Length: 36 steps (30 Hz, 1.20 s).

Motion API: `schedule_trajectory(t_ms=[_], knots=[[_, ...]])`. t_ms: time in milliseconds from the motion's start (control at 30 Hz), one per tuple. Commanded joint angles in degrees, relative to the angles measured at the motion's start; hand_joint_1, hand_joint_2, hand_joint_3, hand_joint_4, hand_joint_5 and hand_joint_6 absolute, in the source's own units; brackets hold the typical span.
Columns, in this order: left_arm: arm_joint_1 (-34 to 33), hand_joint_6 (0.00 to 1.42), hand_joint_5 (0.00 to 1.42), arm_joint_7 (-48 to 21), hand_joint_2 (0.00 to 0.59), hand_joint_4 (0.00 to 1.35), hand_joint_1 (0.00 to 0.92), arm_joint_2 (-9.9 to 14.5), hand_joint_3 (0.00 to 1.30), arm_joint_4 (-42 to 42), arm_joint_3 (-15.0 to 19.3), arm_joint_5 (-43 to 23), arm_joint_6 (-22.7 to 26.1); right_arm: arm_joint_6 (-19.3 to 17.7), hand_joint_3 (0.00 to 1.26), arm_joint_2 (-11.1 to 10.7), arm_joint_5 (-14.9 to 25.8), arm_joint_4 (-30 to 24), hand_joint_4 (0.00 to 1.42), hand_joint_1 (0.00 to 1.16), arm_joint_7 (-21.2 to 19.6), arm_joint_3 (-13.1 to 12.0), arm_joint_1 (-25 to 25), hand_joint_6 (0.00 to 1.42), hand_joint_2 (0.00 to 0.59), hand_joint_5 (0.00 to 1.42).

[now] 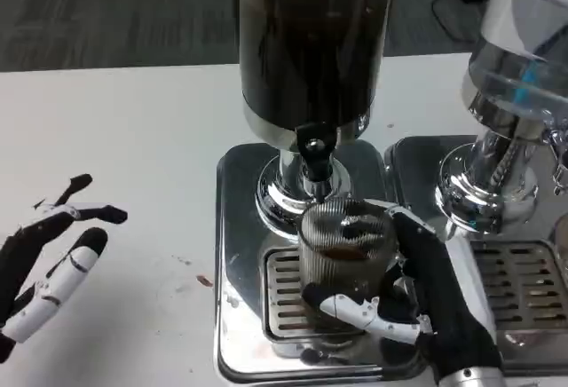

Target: Grasp the cup under the faucet to collect the drink, then remove the cup.

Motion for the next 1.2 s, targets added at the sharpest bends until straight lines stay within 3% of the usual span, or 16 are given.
schedule_trajectory(t_ms=[33,167,300,600,833,1033,1133,1200], knots=[[-2.81,0.0,0.19,-1.45,0.283,0.06,0.0,1.31,0.41,3.17,-1.23,-0.95,-2.03,-1.57,0.5,0.96,-1.3,-2.23,0.58,0.93,-2.05,0.2,0.34,1.01,0.145,0.79],[-4.13,0.0,0.19,-2.16,0.282,0.06,0.0,1.77,0.4,4.97,-1.79,-1.07,-3.07,-1.76,0.5,0.8,-1.36,-4.61,0.59,0.93,-2.31,-0.28,2.38,1.01,0.145,0.79],[-4.77,0.0,0.16,-3.35,0.245,0.02,0.0,2.59,0.37,5.86,-2.53,-1.42,-3.38,-1.61,0.5,0.42,-0.88,-8.86,0.59,0.93,-1.85,-0.96,6.51,1.01,0.145,0.79],[-5.38,0.0,0.12,-4.36,0.224,0.0,0.0,2.45,0.32,6.69,-3.39,-2.54,-3.22,-1.15,0.51,-0.86,-0.48,-12.79,0.59,0.93,-0.14,-2.69,8.89,1.01,0.145,0.79],[-7.04,0.0,0.03,-3.76,0.196,0.0,0.0,3.3,0.21,6.75,-4.93,0.12,-4.72,0.19,0.51,-2.37,2.61,-19.29,0.6,0.93,4.31,-4.1,12.09,1.02,0.147,0.79],[-8.02,0.0,0.0,-4.69,0.206,0.0,0.0,3.32,0.15,7.49,-5.81,0.07,-4.09,-0.93,0.52,-1.43,3.1,-20.75,0.6,0.93,3.83,-4.93,13.7,1.02,0.151,0.79],[-8.13,0.0,0.0,-5.28,0.208,0.0,0.0,4.57,0.15,7.14,-6.31,0.54,-5.11,-0.44,0.52,-1.53,3.41,-22.39,0.6,0.93,4.72,-4.77,14.41,1.02,0.152,0.79],[-8.48,0.0,0.0,-5.93,0.206,0.0,0.0,5.99,0.07,6.62,-6.95,1.41,-6.16,0.52,0.52,-2.16,3.57,-24.64,0.6,0.93,5.96,-5.11,15.34,1.02,0.152,0.8]])
